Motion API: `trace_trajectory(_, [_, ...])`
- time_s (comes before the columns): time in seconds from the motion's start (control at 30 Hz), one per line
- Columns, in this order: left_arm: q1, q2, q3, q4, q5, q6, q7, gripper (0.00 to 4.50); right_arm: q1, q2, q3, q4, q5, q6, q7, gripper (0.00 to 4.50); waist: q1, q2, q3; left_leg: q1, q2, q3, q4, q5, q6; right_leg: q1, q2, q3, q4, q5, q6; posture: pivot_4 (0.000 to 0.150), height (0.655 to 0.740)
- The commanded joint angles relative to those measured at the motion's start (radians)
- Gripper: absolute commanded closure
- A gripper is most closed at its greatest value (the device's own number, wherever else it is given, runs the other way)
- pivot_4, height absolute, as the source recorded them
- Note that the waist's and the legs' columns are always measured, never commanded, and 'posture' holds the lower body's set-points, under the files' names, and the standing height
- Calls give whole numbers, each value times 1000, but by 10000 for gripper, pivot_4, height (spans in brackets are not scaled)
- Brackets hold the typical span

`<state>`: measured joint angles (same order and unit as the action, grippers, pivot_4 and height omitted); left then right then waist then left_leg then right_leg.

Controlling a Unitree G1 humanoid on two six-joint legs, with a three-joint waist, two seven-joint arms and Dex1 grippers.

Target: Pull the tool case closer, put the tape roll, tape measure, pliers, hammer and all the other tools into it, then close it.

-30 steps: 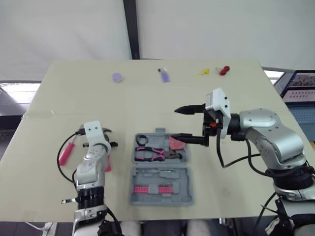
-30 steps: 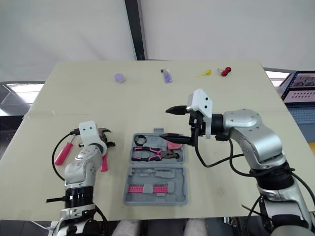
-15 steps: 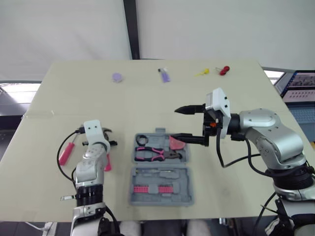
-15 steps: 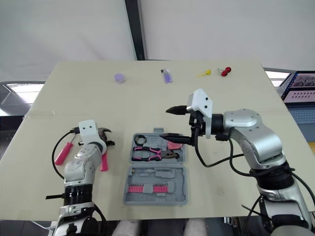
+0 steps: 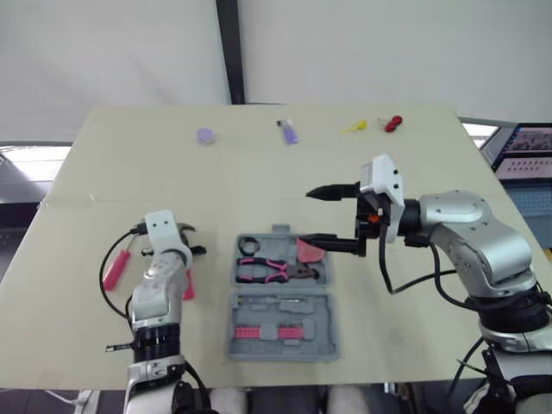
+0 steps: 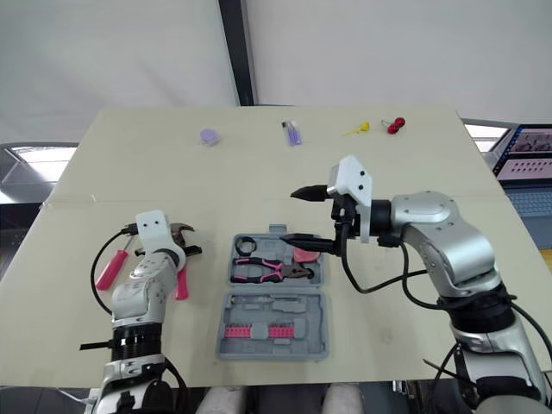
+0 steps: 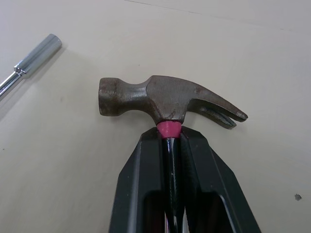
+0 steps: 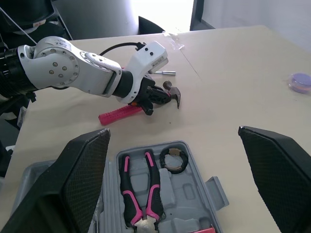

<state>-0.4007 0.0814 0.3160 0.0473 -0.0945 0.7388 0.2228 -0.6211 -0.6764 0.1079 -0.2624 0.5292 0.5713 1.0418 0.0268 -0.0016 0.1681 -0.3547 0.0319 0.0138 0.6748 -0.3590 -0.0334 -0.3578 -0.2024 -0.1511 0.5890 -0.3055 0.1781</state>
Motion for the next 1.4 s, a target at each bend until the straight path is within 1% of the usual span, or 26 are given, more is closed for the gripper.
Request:
trace_trajectory(0.03, [2,7,13,-48,-51,54,-48,44491,-16,-5,-45,-29,17,-5,-4,0,0,0,0,0,0,0,0,0,0,0,0,0,0,0,0,1500,7400])
trace_trajectory(0.17, [-39,75,35,-180,-127,139,-140,44491,-12,-4,-50,-27,13,-12,-7,0,-1,-1,1,-2,0,0,0,0,0,-1,0,-1,-1,0,0,1500,7400])
trace_trajectory(0.3, [-137,204,56,-273,-250,284,-277,44491,-4,-3,-57,-31,12,-12,-20,0,-4,-4,3,-3,0,-1,0,0,0,-2,0,-1,0,0,0,1500,7400])
trace_trajectory(0.37, [-178,324,-1,-283,-315,352,-426,44491,27,-10,-69,-49,15,-16,-27,0,-4,-5,4,-3,0,-1,0,0,0,-2,0,-1,-1,0,0,1500,7400])
trace_trajectory(0.47, [-217,510,-136,-266,-349,303,-675,44491,89,-24,-87,-88,20,-14,-30,0,-4,-4,3,-2,0,-1,-4,0,0,-2,0,-1,-1,0,0,1500,7400])
trace_trajectory(0.53, [-248,601,-224,-251,-367,242,-848,44491,131,-42,-96,-107,12,-20,-26,0,-4,-4,4,-1,0,-1,-6,0,0,-2,0,-2,-2,0,0,1500,7400])
trace_trajectory(0.6, [-280,658,-292,-237,-385,205,-987,44491,164,-62,-103,-120,5,-25,-21,0,-4,-4,4,-1,0,0,-6,0,-1,-3,0,-1,-3,0,0,1500,7400])
trace_trajectory(0.7, [-330,705,-401,-229,-389,134,-1177,44491,214,-105,-135,-137,11,-29,-2,0,-3,-4,5,-2,0,1,-6,0,-1,-3,0,-1,-2,0,0,1500,7400])
trace_trajectory(0.8, [-375,711,-501,-211,-375,68,-1321,44491,253,-170,-180,-169,49,-10,41,0,-3,-3,5,-1,0,2,-6,0,-1,-3,0,-1,-3,0,0,1500,7400])
trace_trajectory(0.97, [-400,686,-638,-227,-345,21,-1440,44491,322,-313,-293,-206,138,37,146,0,-1,-3,6,-2,0,2,-6,0,-1,-3,0,-1,-3,0,0,1500,7400])
trace_trajectory(1.07, [-389,653,-723,-225,-286,2,-1434,44491,356,-379,-351,-208,169,49,195,0,0,-3,7,-2,0,2,-6,0,-1,-3,0,-1,-3,0,0,1500,7400])
trace_trajectory(1.2, [-361,603,-794,-246,-240,26,-1394,44491,429,-447,-376,-243,181,55,253,0,1,-3,7,-2,0,2,-6,0,0,-2,0,-1,-3,0,0,1500,7400])
trace_trajectory(1.3, [-346,556,-833,-280,-232,96,-1356,44491,457,-454,-367,-258,171,43,249,0,2,-4,7,-2,0,2,-5,0,0,-2,0,-1,-3,0,0,1500,7400])
trace_trajectory(1.4, [-317,541,-873,-319,-211,139,-1326,44491,469,-434,-351,-279,162,44,210,0,2,-4,7,-3,0,1,-3,0,0,-2,0,-1,-2,0,0,1500,7400])
